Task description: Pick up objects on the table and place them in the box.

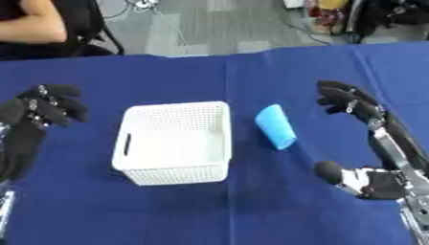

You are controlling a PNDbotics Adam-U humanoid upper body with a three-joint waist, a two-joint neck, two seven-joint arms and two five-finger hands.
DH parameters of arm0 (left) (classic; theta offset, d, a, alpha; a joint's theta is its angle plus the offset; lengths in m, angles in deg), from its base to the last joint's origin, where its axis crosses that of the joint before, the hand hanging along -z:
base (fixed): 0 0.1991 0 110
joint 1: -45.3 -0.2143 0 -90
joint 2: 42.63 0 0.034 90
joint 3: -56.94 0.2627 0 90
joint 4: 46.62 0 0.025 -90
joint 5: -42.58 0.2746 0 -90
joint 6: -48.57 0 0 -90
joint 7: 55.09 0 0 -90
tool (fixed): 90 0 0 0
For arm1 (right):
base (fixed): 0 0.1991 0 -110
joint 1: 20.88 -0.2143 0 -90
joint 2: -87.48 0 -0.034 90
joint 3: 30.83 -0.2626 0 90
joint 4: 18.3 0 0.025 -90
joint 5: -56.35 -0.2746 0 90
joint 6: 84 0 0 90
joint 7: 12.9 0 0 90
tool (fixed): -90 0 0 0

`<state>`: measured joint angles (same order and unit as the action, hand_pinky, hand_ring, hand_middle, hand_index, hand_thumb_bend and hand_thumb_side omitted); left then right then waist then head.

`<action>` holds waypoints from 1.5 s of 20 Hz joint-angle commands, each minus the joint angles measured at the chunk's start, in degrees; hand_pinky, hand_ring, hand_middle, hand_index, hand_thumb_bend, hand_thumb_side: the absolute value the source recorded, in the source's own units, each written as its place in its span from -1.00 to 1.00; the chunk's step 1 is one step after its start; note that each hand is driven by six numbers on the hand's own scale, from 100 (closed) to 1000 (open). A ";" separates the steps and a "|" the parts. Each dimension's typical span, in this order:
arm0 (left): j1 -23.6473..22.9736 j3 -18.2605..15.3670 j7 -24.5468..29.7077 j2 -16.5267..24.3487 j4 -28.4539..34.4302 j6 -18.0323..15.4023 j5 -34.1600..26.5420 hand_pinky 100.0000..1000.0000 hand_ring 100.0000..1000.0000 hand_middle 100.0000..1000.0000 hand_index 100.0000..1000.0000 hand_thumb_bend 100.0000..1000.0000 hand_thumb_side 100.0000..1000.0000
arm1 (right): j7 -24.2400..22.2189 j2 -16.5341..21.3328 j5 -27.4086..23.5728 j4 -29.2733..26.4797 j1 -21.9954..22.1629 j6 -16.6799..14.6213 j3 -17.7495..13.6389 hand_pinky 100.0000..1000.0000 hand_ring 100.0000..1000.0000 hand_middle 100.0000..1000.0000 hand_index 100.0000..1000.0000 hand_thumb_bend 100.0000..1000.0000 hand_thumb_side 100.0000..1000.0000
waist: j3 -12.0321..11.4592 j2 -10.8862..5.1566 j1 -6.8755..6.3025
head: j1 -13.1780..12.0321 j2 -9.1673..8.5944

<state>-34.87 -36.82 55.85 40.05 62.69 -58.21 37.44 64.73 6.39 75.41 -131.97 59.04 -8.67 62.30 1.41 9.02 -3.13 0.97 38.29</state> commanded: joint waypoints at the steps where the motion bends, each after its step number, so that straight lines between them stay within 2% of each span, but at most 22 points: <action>1: 0.23 -0.39 -0.11 0.84 0.55 0.09 0.01 0.14 0.20 0.44 -0.02 -0.90 1.00 | 1.05 3.98 -2.48 -0.92 -1.88 1.20 0.61 0.42 0.56 0.80 0.85 0.44 0.58 | -0.10 -0.94 0.21 | 0.04 0.29; 5: 0.15 -0.32 -0.05 0.92 0.48 0.05 0.00 0.14 0.20 0.44 -0.02 -0.90 1.00 | 1.31 6.75 -5.38 0.45 -3.88 3.07 1.65 0.41 0.56 0.81 0.86 0.46 0.52 | -0.15 -1.07 0.20 | -0.04 0.80; 11: 0.00 -0.15 0.09 1.04 0.36 0.01 -0.04 0.14 0.20 0.44 -0.02 -0.90 1.00 | 1.26 9.56 -7.18 5.19 -6.89 3.85 2.90 0.40 0.55 0.81 0.86 0.55 0.38 | -0.14 -1.39 0.21 | -0.05 1.33; 21: -0.04 0.21 0.42 1.23 0.27 -0.08 -0.27 0.14 0.20 0.44 -0.02 -0.90 1.00 | -1.61 13.67 -5.23 14.47 -11.98 3.18 5.92 0.41 0.55 0.80 0.86 0.68 0.04 | -0.45 -1.97 0.15 | 0.18 1.95; 30: -0.07 0.51 0.76 1.33 0.16 -0.10 -0.40 0.14 0.20 0.44 -0.02 -0.91 1.00 | -2.76 13.93 -2.45 26.05 -17.61 3.02 7.75 0.42 0.54 0.78 0.86 0.72 -0.13 | -0.85 -2.26 0.23 | 0.36 2.44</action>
<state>-35.34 -36.40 56.43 40.10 62.17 -58.23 37.22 62.27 18.58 72.47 -106.83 42.49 -5.63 70.25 0.56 7.66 -3.10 0.99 40.64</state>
